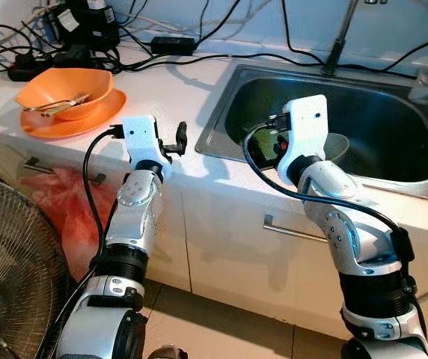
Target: Kitchen organization
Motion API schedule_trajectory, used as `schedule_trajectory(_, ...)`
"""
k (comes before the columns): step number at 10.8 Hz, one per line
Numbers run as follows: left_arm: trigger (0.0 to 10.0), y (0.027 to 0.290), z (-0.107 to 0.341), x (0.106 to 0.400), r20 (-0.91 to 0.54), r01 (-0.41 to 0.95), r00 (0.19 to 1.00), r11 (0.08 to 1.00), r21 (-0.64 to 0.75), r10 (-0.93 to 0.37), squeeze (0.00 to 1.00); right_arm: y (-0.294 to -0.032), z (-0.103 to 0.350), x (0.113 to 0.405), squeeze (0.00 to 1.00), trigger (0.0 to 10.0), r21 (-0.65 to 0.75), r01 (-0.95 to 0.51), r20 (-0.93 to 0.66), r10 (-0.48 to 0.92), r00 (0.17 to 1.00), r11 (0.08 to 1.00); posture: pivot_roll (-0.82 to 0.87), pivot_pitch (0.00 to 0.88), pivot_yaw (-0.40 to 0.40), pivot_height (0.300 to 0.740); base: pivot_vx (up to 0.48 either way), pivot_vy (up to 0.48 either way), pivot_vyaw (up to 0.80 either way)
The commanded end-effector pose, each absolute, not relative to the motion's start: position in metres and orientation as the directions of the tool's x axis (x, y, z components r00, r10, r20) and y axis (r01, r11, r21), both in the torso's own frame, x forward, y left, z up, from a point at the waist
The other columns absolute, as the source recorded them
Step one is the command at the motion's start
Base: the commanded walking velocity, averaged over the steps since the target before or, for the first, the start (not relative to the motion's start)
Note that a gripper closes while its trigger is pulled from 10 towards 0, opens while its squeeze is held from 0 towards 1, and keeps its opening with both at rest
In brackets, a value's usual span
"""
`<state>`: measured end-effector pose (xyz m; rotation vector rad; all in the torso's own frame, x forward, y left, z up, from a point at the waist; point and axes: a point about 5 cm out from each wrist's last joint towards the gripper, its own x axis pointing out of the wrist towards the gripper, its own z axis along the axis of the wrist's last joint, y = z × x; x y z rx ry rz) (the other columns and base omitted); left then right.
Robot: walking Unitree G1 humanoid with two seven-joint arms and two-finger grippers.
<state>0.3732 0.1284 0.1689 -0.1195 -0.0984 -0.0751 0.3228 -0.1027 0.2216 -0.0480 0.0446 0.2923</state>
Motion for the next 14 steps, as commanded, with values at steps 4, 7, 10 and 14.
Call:
schedule_trajectory(4, 10.0, 0.144, 0.175, 0.377, 0.102, -0.078, 0.991, 0.995, -0.066, 0.084, 0.00, -0.107, 0.226, 0.325, 0.00, 10.0, -0.057, -0.273, -0.034, 0.272, 0.962, 0.960, -0.04, 0.002, 0.014, 0.740, 0.000, 0.000, 0.00)
schedule_trajectory(7, 10.0, 0.168, 0.175, 0.380, 0.096, -0.188, 0.977, 0.982, -0.021, 0.189, 0.00, -0.108, 0.226, 0.323, 0.00, 10.0, -0.053, -0.277, -0.038, 0.275, 0.961, 0.959, -0.04, 0.009, 0.015, 0.740, 0.000, 0.000, 0.00)
schedule_trajectory(10, 10.0, 0.181, 0.179, 0.385, 0.089, -0.233, 0.969, 0.972, 0.030, 0.229, 0.00, -0.109, 0.224, 0.316, 0.00, 10.0, -0.025, -0.275, -0.041, 0.273, 0.961, 0.961, -0.05, 0.032, 0.023, 0.740, 0.000, 0.000, 0.00)
schedule_trajectory(14, 10.0, 0.199, 0.179, 0.385, 0.077, -0.343, 0.938, 0.934, 0.097, 0.337, 0.00, -0.087, 0.223, 0.292, 0.00, 10.0, 0.112, -0.540, -0.053, 0.548, 0.835, 0.834, -0.05, 0.082, 0.024, 0.740, 0.000, 0.000, 0.00)
